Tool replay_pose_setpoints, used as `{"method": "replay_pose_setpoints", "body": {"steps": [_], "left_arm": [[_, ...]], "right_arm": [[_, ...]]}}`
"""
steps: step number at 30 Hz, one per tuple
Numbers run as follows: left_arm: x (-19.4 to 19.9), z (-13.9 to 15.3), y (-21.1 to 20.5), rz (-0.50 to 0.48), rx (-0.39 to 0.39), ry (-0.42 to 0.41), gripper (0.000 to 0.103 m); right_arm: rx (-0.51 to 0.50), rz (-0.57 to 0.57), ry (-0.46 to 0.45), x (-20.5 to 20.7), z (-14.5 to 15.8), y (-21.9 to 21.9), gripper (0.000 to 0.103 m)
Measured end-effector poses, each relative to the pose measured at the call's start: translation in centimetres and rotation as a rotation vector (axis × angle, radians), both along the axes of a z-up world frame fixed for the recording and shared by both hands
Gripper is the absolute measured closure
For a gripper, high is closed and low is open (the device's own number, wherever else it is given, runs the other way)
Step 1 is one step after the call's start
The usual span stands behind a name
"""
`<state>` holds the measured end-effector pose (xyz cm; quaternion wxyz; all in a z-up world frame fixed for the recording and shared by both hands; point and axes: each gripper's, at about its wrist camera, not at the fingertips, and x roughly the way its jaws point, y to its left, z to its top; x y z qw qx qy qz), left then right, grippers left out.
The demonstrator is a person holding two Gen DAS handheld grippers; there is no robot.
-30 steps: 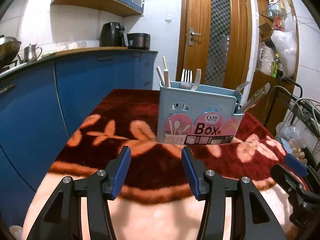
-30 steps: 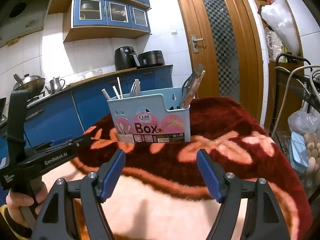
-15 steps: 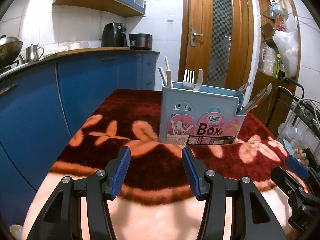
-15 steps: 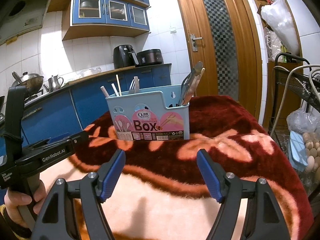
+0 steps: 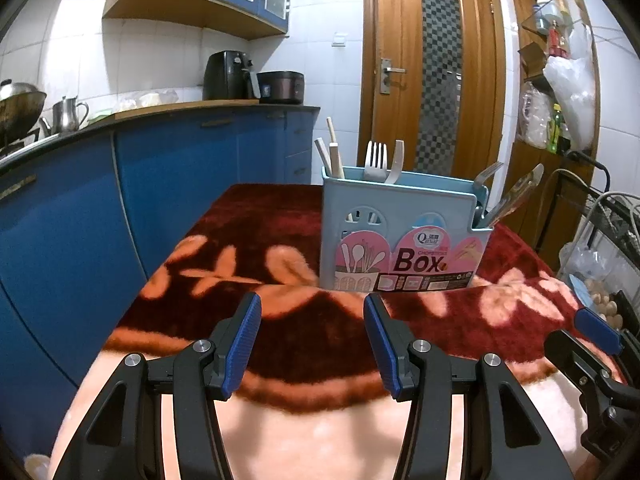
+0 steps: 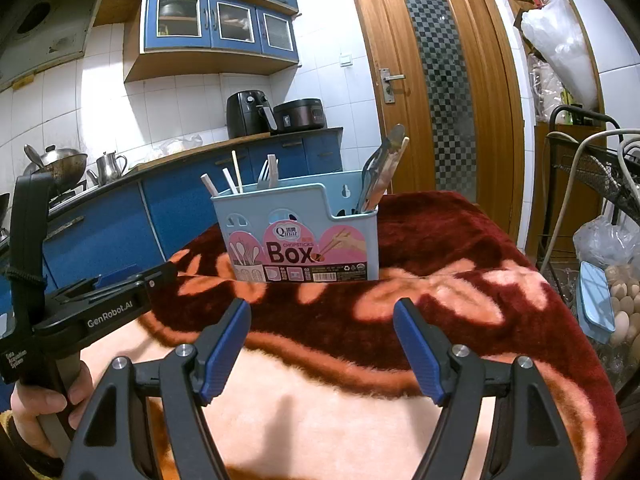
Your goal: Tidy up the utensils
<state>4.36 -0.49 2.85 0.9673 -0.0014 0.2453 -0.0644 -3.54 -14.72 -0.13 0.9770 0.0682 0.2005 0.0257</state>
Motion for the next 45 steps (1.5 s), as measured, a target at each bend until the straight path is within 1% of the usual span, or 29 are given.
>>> {"method": "replay_pose_setpoints", "body": {"steps": [45], "left_arm": [[-0.17,0.3,-0.12,-0.003,0.005,-0.007,0.048]], "right_arm": [[0.0,0.0,-0.001,-0.04,0.09,-0.07,0.027]]}}
